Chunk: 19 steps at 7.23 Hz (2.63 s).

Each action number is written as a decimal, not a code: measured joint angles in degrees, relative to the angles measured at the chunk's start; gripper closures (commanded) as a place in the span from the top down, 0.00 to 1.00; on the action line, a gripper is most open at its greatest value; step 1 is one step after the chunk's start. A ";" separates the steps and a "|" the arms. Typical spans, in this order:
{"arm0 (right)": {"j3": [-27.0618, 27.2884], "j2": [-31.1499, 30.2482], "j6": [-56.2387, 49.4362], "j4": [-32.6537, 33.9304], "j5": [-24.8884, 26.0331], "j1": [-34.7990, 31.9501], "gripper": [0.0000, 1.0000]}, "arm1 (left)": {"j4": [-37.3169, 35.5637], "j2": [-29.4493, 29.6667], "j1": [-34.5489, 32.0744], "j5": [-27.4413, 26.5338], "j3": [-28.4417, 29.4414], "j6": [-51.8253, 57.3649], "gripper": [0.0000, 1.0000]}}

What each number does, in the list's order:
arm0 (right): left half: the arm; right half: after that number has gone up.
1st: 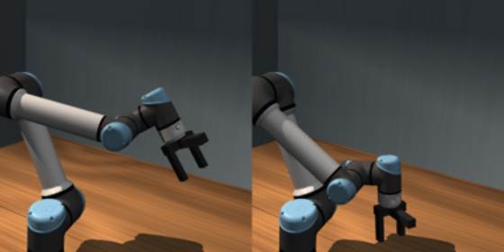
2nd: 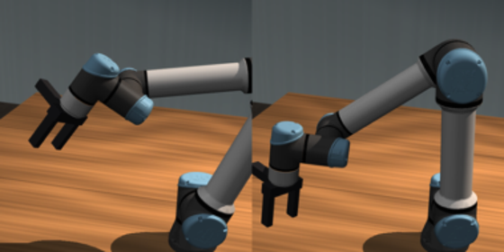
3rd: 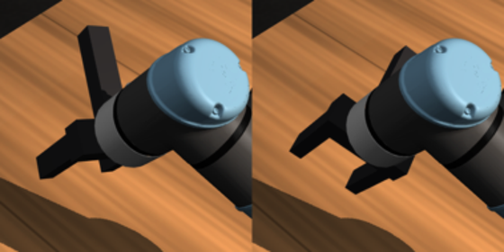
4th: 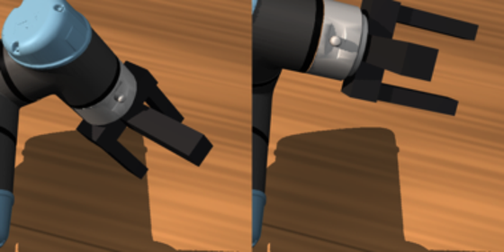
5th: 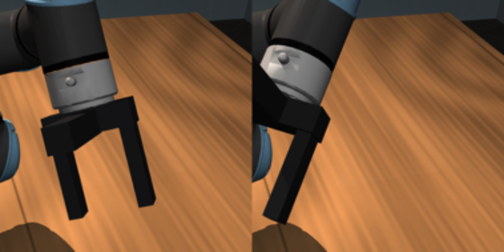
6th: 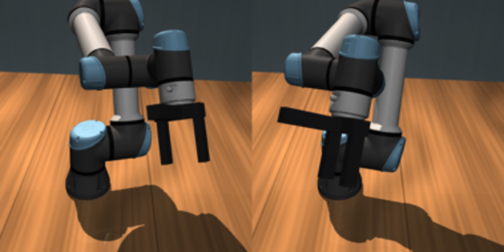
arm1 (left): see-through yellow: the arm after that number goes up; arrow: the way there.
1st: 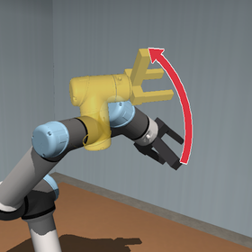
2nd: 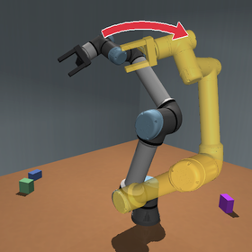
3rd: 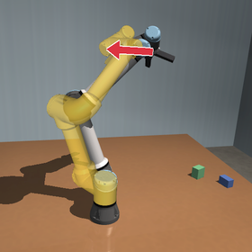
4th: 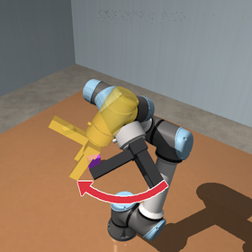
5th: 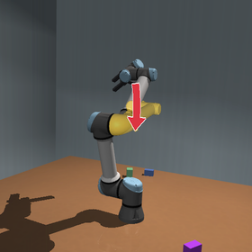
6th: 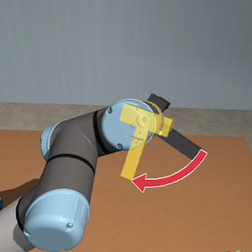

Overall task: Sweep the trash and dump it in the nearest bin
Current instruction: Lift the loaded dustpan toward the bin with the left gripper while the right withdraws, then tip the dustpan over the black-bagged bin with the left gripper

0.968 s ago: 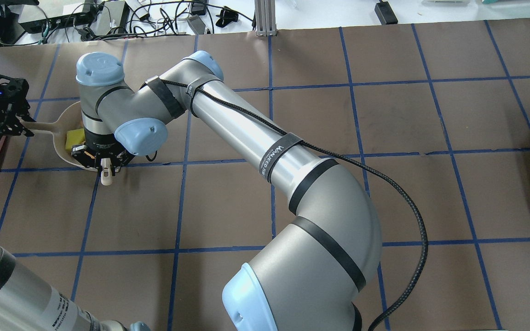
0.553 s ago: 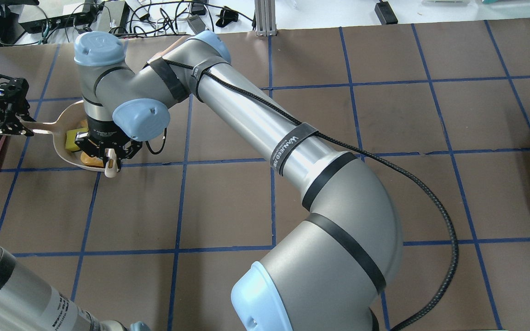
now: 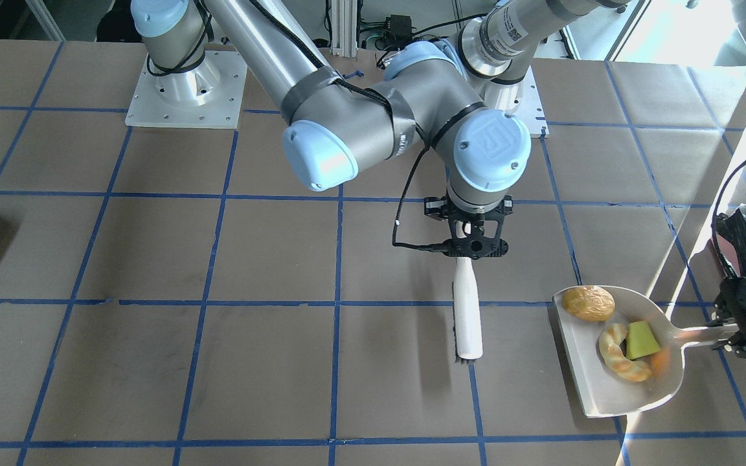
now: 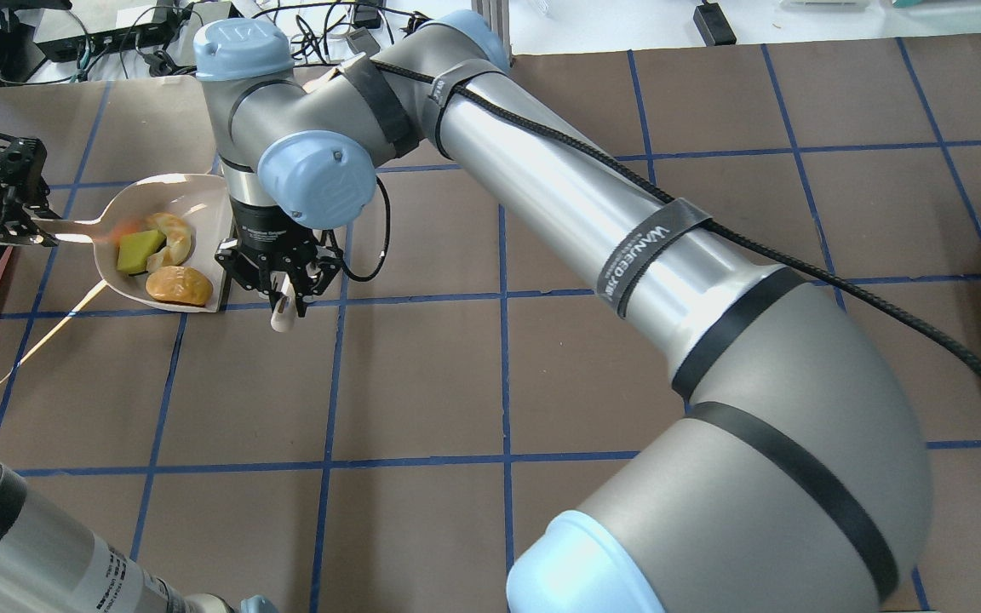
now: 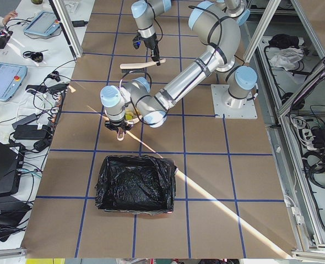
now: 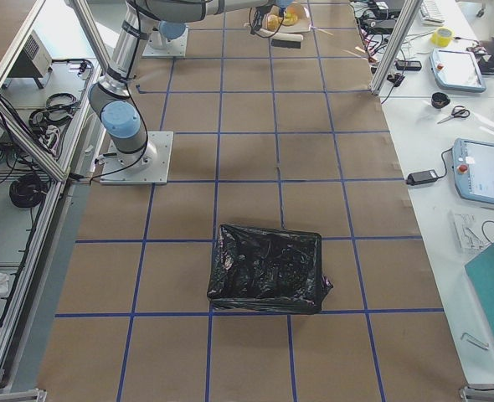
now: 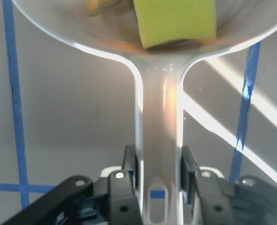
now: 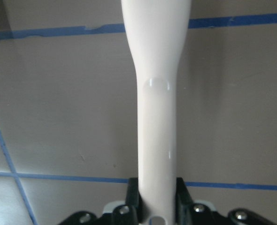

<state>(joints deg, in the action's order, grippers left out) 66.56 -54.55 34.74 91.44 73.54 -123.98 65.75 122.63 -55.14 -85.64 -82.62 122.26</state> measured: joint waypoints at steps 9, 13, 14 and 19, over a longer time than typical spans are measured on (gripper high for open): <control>49.43 -27.08 -4.08 21.79 5.78 3.23 0.00 | 24.15 -6.36 16.70 4.69 14.21 3.14 0.00; 49.92 -27.20 0.31 22.15 5.44 3.30 0.00 | 25.33 1.29 24.49 3.81 30.57 5.17 0.00; 49.95 -27.03 0.31 22.13 5.32 3.26 0.00 | 25.02 4.14 26.51 3.47 34.80 7.26 0.00; 50.88 -26.52 0.07 23.80 5.28 3.22 0.00 | 4.95 13.14 31.43 3.15 42.50 15.47 0.00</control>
<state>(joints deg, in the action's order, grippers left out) 117.44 -81.07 34.81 115.24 78.82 -120.76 70.70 135.77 -23.71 -82.48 -40.13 137.74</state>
